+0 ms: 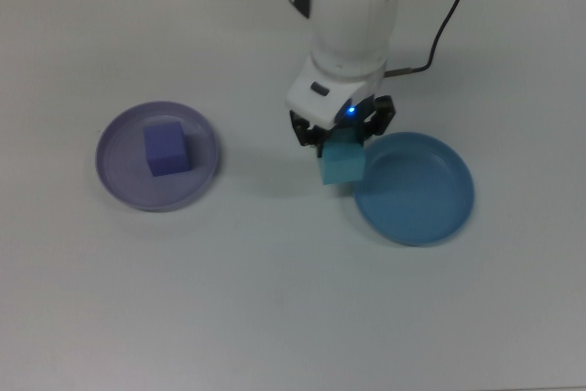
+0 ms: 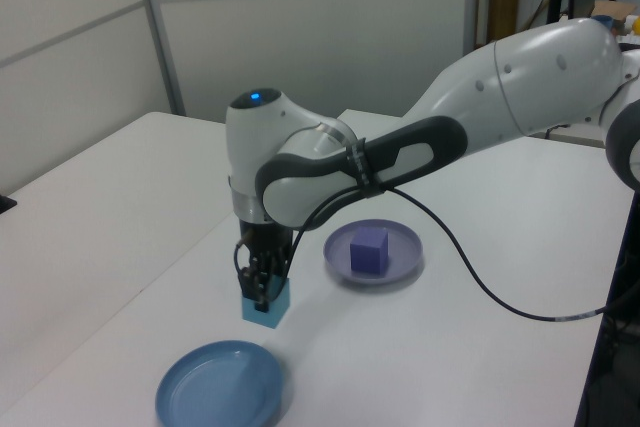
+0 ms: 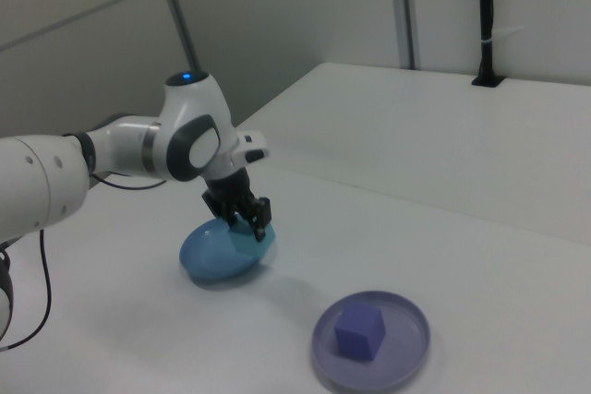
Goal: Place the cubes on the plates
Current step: 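Carry the teal cube onto the blue plate and lower it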
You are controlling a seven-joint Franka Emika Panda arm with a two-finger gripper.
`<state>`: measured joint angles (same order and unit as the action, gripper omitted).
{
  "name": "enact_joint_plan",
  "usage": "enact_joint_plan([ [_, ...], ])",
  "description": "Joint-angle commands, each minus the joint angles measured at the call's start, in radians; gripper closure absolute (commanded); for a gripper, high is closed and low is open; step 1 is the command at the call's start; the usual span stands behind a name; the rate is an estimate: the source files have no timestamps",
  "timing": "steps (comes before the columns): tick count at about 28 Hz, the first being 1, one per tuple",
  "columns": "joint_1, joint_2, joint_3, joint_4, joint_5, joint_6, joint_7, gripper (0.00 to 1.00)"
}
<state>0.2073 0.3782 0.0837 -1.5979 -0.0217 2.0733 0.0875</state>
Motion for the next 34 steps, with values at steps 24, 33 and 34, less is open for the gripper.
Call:
enact_joint_plan([
  [24, 0.136, 0.127, 0.01, 0.041, -0.044, 0.1, 0.144, 0.17],
  [33, 0.138, 0.051, 0.013, 0.039, -0.038, 0.053, 0.147, 0.0],
  [34, 0.138, 0.039, 0.013, 0.039, -0.037, 0.044, 0.149, 0.0],
])
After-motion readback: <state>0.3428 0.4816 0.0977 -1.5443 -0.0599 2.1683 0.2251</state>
